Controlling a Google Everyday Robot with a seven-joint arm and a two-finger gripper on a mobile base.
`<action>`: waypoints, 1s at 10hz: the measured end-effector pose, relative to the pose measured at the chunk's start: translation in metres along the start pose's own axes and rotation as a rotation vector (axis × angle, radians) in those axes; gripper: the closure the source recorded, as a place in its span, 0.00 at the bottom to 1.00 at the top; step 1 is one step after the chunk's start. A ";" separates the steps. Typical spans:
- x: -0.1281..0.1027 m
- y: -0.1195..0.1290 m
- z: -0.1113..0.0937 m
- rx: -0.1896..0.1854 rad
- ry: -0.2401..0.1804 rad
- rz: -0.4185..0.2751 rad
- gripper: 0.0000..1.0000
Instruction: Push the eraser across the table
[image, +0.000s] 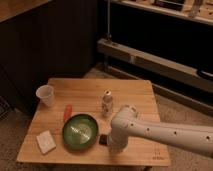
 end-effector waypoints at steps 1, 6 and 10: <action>-0.021 -0.009 -0.013 0.008 0.013 0.002 0.98; -0.021 -0.012 -0.006 0.036 0.015 0.000 0.98; 0.003 -0.005 0.036 0.081 0.040 -0.030 0.98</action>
